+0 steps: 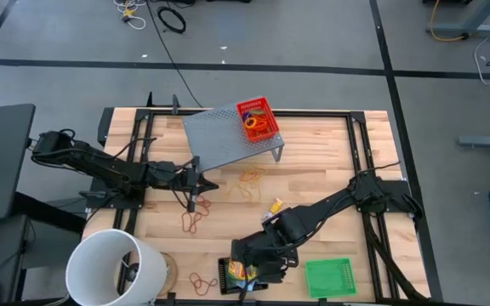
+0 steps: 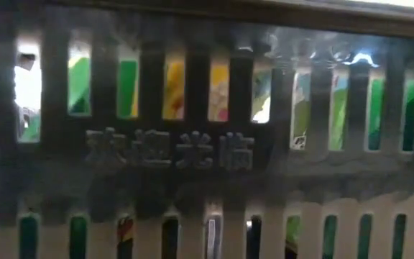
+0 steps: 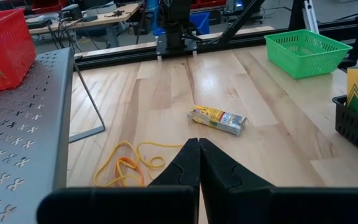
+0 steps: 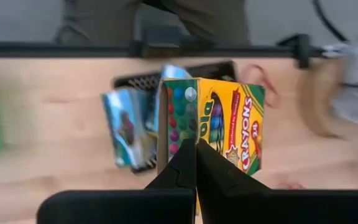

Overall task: Pick & Place Office Desk Supplies
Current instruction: Put the left yellow crayon box into the black bin

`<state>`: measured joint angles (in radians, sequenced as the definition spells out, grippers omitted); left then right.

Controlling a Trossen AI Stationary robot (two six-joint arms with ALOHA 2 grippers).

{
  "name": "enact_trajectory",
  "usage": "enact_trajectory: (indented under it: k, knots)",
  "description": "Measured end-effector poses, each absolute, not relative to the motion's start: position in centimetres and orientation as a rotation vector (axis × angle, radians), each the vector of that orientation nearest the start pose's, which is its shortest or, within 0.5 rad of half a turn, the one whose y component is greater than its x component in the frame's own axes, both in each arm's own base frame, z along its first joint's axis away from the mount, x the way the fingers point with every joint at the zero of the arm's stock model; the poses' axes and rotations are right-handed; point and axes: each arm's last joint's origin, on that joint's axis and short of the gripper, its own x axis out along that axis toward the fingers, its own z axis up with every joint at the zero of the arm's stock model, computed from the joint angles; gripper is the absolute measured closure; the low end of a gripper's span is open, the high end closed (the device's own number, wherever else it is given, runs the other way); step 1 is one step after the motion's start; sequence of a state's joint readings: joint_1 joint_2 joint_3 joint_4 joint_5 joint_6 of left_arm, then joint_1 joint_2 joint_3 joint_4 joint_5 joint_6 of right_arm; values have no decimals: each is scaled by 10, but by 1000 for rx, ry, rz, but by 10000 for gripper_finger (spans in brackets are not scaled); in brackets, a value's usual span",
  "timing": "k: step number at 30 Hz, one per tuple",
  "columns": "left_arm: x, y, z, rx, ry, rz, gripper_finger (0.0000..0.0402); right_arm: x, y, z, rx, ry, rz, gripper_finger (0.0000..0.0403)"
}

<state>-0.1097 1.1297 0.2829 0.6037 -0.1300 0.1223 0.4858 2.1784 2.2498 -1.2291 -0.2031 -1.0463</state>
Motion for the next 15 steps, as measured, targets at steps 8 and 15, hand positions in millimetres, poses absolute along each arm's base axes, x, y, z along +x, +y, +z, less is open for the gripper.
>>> enact_trajectory:
  k: [8,15]
  knots:
    - [207,-19,175,149,242,6,400,408,214,280,-983,785,1290,403]
    - [207,-19,175,147,245,5,400,415,203,272,-904,801,1323,403]
